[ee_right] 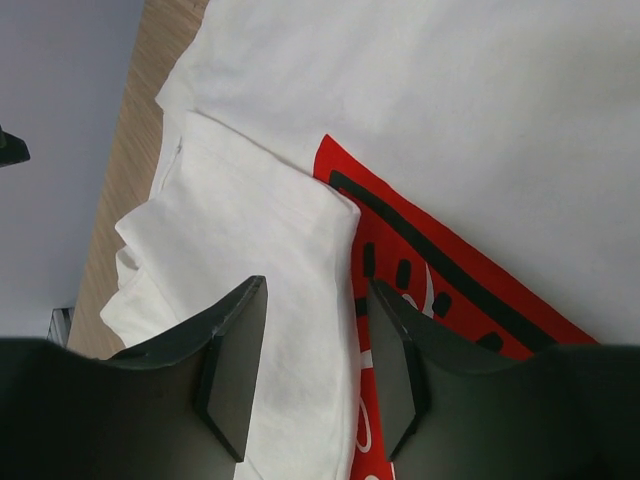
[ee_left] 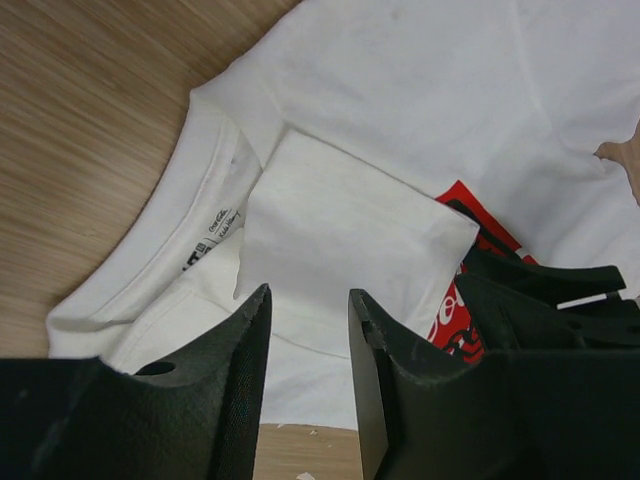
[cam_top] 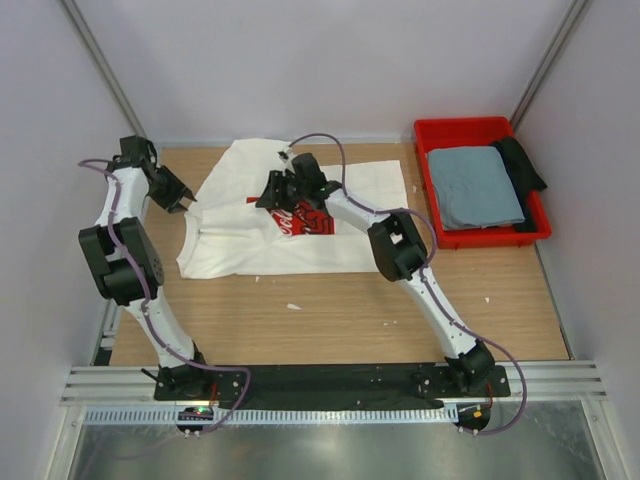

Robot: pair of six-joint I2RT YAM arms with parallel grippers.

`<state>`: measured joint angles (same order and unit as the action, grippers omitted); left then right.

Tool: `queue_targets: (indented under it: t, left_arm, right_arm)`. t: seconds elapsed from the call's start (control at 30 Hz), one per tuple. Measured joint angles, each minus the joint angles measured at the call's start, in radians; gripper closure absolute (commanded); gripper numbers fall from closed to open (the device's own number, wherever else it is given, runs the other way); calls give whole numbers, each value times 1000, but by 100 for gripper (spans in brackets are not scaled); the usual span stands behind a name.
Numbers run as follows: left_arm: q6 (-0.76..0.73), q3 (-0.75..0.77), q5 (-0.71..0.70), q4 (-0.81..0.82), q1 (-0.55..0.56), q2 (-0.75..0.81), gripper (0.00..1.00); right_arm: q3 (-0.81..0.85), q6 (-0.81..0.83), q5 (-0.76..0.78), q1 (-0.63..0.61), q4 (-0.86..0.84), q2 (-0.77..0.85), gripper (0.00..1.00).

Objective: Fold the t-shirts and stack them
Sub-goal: Fold the tshirt

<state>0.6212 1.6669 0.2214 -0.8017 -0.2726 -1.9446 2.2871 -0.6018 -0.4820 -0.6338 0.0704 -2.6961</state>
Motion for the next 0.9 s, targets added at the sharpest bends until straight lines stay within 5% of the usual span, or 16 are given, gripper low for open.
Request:
queue_targets:
  t: [0.27, 0.6, 0.9]
  left_arm:
    - [5, -76, 25, 1, 0, 49, 74]
    - [7, -207, 25, -18, 0, 164, 76]
    - [7, -231, 18, -18, 0, 173, 78]
  right_arm:
    - [53, -4, 26, 1, -9, -36, 58]
    - [122, -41, 35, -4, -46, -107, 67]
    - [127, -61, 76, -17, -62, -121, 87]
